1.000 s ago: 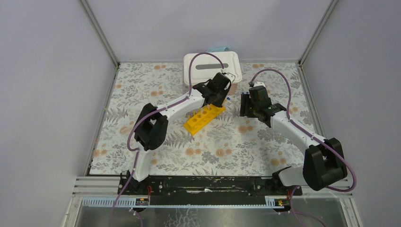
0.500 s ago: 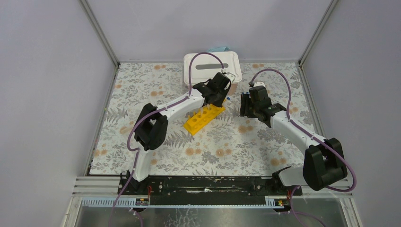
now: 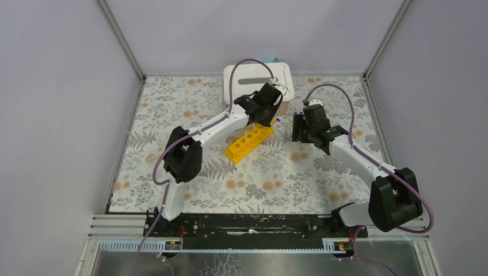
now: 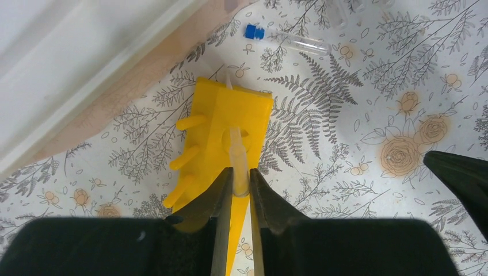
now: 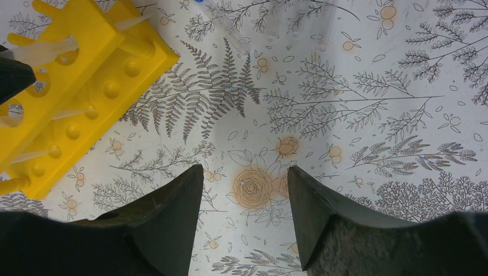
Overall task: Organize the chemistry lab equipment
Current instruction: Insert the test tube into the slot of the test tube rack.
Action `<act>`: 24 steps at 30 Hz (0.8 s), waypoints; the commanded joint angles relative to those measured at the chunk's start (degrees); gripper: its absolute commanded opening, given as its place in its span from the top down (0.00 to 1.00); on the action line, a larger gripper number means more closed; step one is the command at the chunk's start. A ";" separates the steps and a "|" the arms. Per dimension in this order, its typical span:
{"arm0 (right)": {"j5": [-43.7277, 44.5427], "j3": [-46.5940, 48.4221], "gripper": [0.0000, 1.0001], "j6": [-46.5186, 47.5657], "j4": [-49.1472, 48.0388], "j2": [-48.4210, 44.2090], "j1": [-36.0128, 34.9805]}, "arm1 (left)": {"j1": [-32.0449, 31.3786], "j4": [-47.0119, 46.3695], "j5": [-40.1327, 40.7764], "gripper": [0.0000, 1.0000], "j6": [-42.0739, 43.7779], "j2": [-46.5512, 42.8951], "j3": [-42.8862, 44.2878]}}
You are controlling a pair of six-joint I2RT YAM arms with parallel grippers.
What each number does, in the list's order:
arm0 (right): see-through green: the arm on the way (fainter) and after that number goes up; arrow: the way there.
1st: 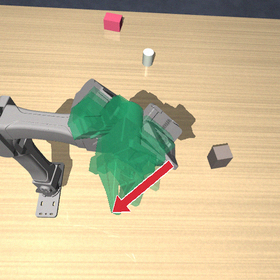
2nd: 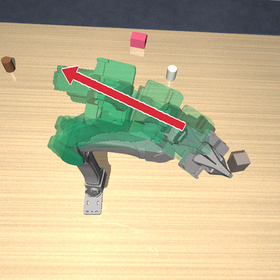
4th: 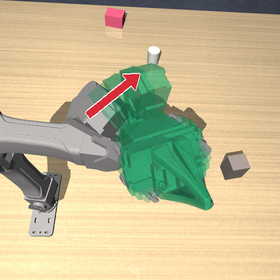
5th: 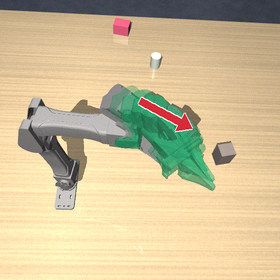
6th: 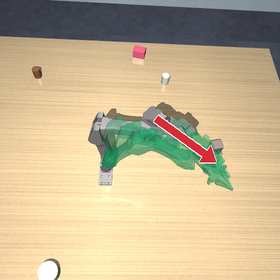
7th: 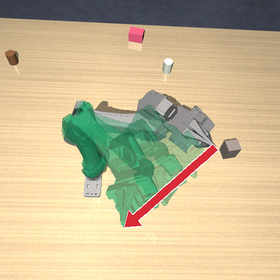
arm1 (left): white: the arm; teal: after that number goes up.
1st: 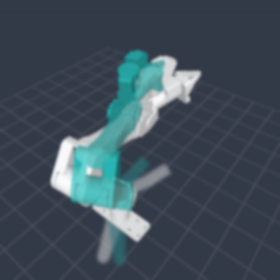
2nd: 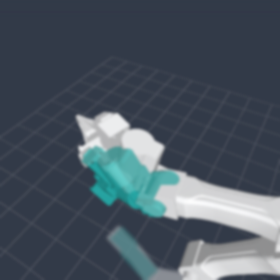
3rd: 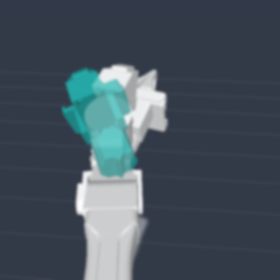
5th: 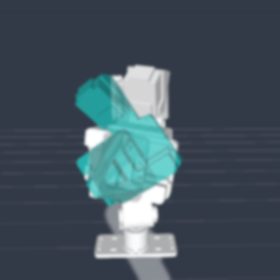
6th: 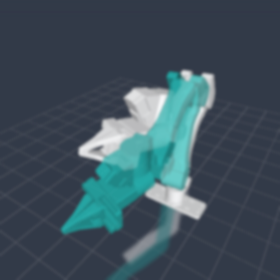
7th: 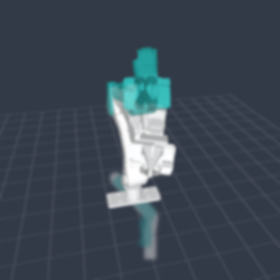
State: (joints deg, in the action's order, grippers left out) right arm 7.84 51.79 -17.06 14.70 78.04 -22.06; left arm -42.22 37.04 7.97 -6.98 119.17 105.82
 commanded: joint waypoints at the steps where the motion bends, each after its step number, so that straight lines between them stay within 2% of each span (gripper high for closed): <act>1: -0.64 2.09 0.37 -0.81 -1.09 0.18 0.22 | 0.47 2.71 0.91 0.79 2.07 1.14 4.23; 24: -2.22 4.37 0.37 -0.18 -0.81 0.79 0.31 | 0.66 7.86 0.52 0.81 2.94 -0.57 8.17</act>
State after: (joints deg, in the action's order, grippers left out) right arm 6.33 53.30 -17.37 14.74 78.74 -22.06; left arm -42.19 44.12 7.94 -5.34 119.90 111.77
